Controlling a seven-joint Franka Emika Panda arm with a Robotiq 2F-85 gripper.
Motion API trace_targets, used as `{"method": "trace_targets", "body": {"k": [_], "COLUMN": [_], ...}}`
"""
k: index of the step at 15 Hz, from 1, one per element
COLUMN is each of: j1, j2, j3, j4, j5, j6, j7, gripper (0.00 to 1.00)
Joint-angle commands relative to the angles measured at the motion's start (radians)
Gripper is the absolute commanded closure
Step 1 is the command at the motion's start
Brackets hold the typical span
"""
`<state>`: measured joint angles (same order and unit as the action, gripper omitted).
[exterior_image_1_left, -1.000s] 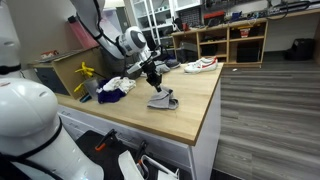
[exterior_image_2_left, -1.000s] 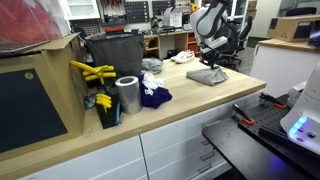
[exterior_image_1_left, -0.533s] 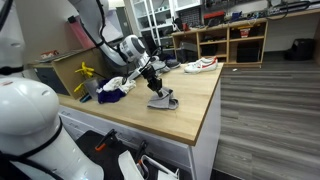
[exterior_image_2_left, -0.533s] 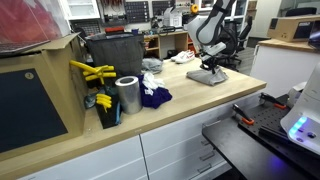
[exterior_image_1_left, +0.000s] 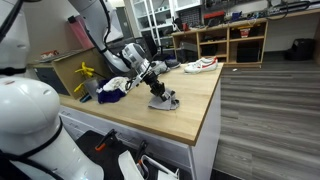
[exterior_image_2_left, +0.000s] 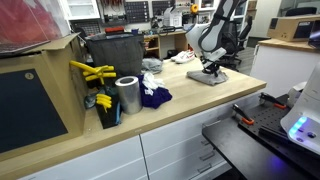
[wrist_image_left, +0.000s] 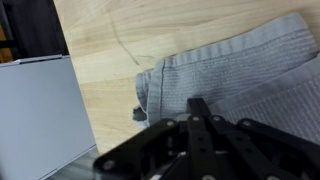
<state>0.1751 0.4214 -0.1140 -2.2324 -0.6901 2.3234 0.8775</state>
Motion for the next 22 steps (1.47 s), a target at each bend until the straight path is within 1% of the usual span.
{"method": "trace_targets", "body": {"k": [1, 6, 10, 12, 17, 18, 19, 20, 21, 22], "j1": [0.004, 0.002, 0.004, 0.001, 0.005, 0.004, 0.004, 0.000, -0.002, -0.004], "j2": [0.016, 0.033, 0.073, 0.068, -0.029, -0.056, -0.089, -0.116, -0.147, -0.174], "j3": [-0.020, -0.019, -0.021, -0.021, -0.004, 0.004, 0.014, 0.027, 0.043, 0.060], "j4": [-0.003, 0.001, 0.023, 0.018, -0.026, -0.034, -0.042, -0.046, -0.049, -0.049], "j5": [-0.057, -0.094, -0.127, -0.142, -0.166, -0.161, -0.154, -0.141, -0.130, -0.118], "j6": [-0.014, -0.013, -0.014, -0.017, -0.038, -0.047, -0.059, -0.070, -0.086, -0.100], "j7": [0.062, 0.103, 0.175, 0.202, 0.209, 0.200, 0.192, 0.177, 0.161, 0.148], "gripper": [1.00, 1.00, 1.00, 1.00, 1.00, 0.94, 0.92, 0.97, 1.00, 0.99]}}
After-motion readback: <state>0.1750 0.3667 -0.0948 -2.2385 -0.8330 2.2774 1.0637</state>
